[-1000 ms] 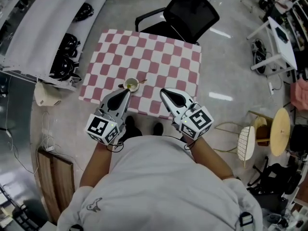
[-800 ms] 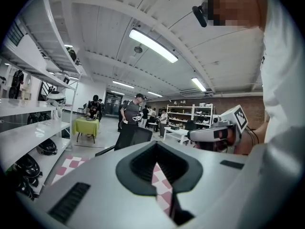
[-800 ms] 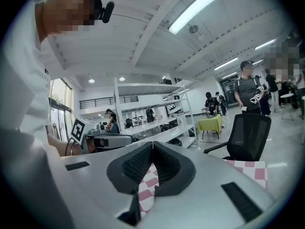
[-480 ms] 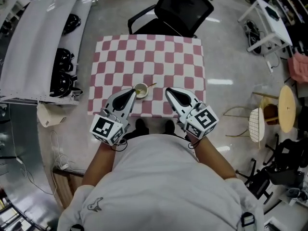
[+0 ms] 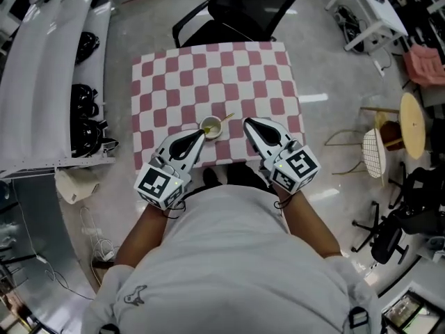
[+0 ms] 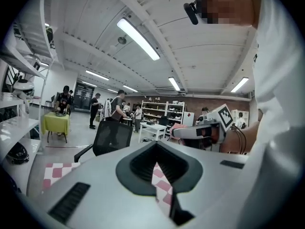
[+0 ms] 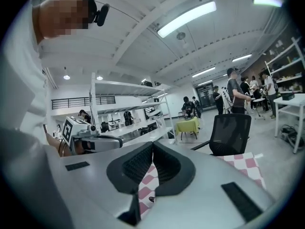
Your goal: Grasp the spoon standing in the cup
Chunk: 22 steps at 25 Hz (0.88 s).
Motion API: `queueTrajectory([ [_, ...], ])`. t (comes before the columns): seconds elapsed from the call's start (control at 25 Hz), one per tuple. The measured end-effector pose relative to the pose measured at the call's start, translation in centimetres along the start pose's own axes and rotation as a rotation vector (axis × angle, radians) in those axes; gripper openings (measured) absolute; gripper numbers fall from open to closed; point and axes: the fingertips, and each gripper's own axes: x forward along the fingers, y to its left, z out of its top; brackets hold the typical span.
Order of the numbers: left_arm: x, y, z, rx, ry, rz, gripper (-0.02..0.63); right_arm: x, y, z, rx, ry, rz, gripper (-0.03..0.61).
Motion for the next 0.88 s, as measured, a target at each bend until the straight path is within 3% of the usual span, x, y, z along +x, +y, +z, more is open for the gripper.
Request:
queueTrajectory([
  [0.88,2.8,3.3,-3.2,-0.066,0.077,0.040,0.011,3.2,-5.0,-6.5,0.087,0.188,0.017,0.034],
])
